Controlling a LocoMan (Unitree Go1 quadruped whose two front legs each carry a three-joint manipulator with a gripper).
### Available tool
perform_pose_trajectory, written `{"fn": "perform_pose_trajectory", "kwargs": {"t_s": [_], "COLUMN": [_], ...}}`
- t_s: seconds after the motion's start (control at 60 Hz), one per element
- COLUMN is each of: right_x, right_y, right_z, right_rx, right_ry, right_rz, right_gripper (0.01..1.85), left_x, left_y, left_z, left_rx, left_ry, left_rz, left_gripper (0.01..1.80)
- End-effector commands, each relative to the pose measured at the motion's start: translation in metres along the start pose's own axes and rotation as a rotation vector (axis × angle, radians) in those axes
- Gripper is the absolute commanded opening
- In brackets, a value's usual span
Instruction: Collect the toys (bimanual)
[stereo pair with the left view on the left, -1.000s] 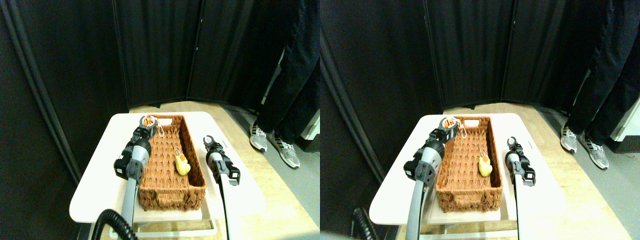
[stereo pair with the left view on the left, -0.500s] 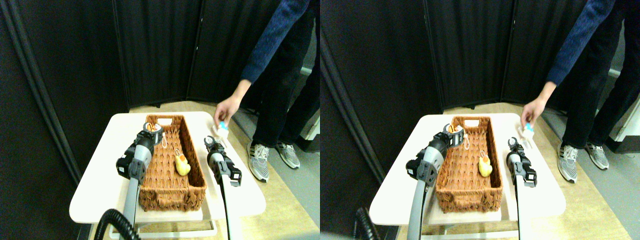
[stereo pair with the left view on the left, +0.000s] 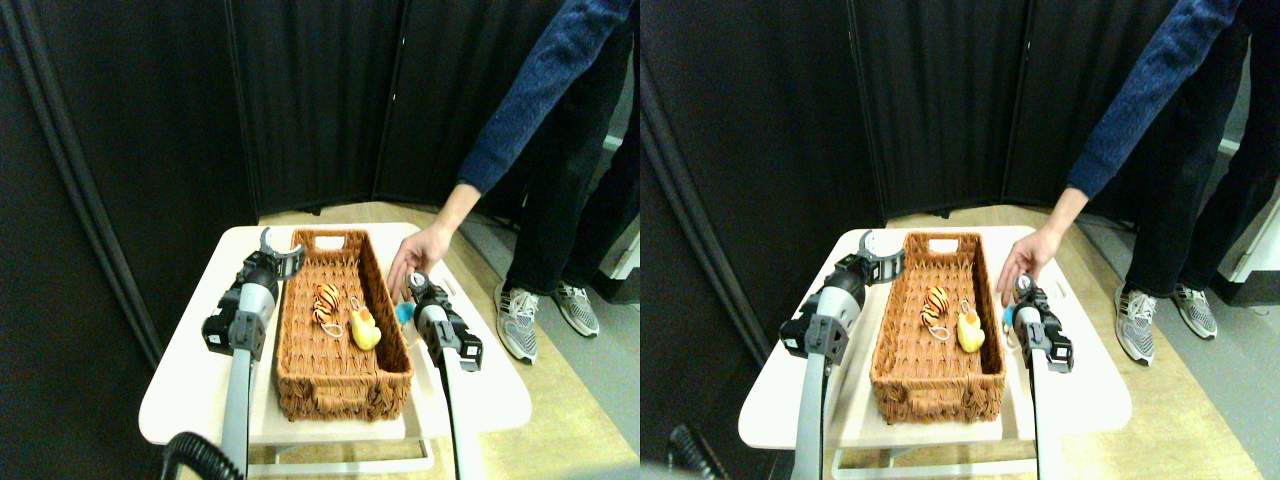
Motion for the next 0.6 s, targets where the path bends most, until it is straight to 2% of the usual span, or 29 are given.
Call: {"fn": "perform_pose_trajectory", "kwargs": {"t_s": [0.017, 0.083, 0.217, 0.267, 0.333, 0.383, 0.417, 0.467, 0.55, 0.6], "right_x": [0.001, 0.0, -0.001, -0.001, -0.002, -0.005, -0.005, -0.006, -0.01, -0.012], "right_y": [0.005, 0.005, 0.006, 0.008, 0.009, 0.012, 0.013, 0.014, 0.02, 0.022], "right_z": [0.002, 0.002, 0.003, 0.004, 0.004, 0.004, 0.005, 0.005, 0.005, 0.006], "right_rx": [-0.002, -0.004, 0.0, 0.006, 0.006, -0.005, -0.008, -0.004, -0.02, -0.025], "right_ry": [-0.02, -0.022, -0.016, -0.006, -0.003, -0.004, -0.002, 0.005, 0.008, 0.012], "right_rz": [0.02, 0.008, 0.034, 0.05, 0.053, 0.06, 0.073, 0.094, 0.101, 0.112], "right_gripper": [0.01, 0.01, 0.01, 0.01, 0.01, 0.01, 0.01, 0.01, 0.01, 0.01], "left_x": [-0.005, -0.016, -0.028, -0.032, -0.032, -0.033, -0.032, -0.031, -0.028, -0.027], "left_y": [-0.001, 0.004, 0.012, 0.023, 0.031, 0.045, 0.052, 0.059, 0.079, 0.085], "left_z": [0.019, 0.037, 0.055, 0.066, 0.07, 0.074, 0.075, 0.077, 0.08, 0.078], "left_rx": [0.062, 0.078, 0.125, 0.155, 0.166, 0.197, 0.19, 0.19, 0.18, 0.187], "left_ry": [-0.058, -0.127, -0.193, -0.229, -0.254, -0.271, -0.299, -0.306, -0.344, -0.371], "left_rz": [-0.065, -0.071, -0.056, -0.04, -0.032, -0.009, -0.001, 0.0, 0.023, 0.041], "left_gripper": [0.2, 0.01, 0.01, 0.01, 0.01, 0.01, 0.01, 0.01, 0.01, 0.01]}}
